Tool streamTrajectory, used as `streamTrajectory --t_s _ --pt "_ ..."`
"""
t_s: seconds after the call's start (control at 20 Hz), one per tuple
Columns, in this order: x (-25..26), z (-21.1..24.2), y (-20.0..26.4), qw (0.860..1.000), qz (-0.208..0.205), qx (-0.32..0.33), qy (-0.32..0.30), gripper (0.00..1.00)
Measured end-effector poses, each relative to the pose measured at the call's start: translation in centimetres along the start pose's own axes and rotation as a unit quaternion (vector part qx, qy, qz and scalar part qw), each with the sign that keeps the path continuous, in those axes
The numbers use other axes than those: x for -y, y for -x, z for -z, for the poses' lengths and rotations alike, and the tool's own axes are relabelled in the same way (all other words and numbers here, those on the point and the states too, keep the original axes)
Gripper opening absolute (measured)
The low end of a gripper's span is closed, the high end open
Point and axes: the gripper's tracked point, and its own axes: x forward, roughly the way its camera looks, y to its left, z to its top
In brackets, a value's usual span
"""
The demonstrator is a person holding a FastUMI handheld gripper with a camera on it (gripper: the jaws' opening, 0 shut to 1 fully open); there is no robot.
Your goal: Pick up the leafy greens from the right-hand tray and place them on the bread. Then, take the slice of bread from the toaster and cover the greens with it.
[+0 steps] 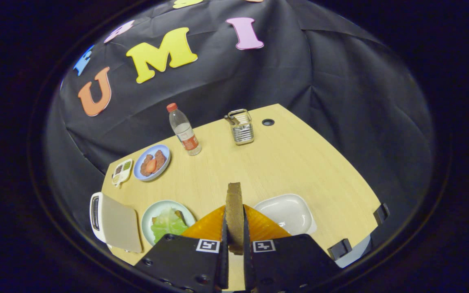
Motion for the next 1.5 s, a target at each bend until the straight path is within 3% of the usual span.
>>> streamTrajectory --t_s 0.35,0.5,0.7,0.9,1.2,1.5 --pt "-6.7 2.6 -1.8 0.997 -0.063 -0.038 -0.015 0.15" --pt "-10.5 3.8 -2.1 0.992 -0.11 -0.057 -0.03 0.15" --pt "-15.8 5.7 -2.7 0.978 -0.179 -0.084 -0.068 0.15" --pt "-19.8 7.4 -3.7 0.955 -0.247 -0.113 -0.122 0.15" --pt "-20.2 9.5 -7.3 0.953 -0.233 -0.118 -0.151 0.15" --pt "-17.2 10.0 -9.0 0.969 -0.193 -0.096 -0.118 0.15"
